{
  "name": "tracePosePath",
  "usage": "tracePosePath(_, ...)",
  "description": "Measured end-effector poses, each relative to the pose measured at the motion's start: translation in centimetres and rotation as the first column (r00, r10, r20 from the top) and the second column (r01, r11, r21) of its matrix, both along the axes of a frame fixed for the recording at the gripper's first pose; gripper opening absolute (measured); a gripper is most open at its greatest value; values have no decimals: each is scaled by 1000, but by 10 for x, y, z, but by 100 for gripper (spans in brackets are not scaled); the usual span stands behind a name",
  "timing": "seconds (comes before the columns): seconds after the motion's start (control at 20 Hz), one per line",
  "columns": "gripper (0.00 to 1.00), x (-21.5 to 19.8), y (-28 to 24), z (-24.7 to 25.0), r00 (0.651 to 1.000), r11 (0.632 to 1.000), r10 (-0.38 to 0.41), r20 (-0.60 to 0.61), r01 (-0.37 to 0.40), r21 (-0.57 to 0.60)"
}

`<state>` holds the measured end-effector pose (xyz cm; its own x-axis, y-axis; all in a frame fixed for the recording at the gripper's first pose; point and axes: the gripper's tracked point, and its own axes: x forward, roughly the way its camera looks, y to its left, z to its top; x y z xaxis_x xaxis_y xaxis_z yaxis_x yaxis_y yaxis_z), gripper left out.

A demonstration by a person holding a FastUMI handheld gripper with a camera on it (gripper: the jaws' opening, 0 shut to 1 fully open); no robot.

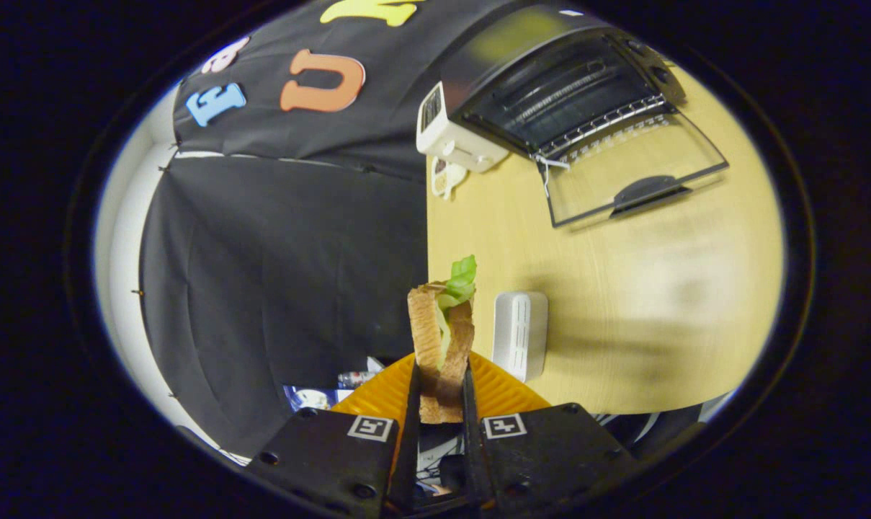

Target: Open the toaster oven, put the food inside, and close the toaster oven door.

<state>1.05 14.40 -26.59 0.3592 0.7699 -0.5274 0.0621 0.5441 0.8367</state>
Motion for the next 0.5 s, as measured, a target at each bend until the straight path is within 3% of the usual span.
tracePosePath(0.25, 32, 45, -74, 25, 969, 970, -242, 57, 241, 28)
tracePosePath(0.5, 32, 98, -119, 6, 882, 876, -469, 35, 460, 143)
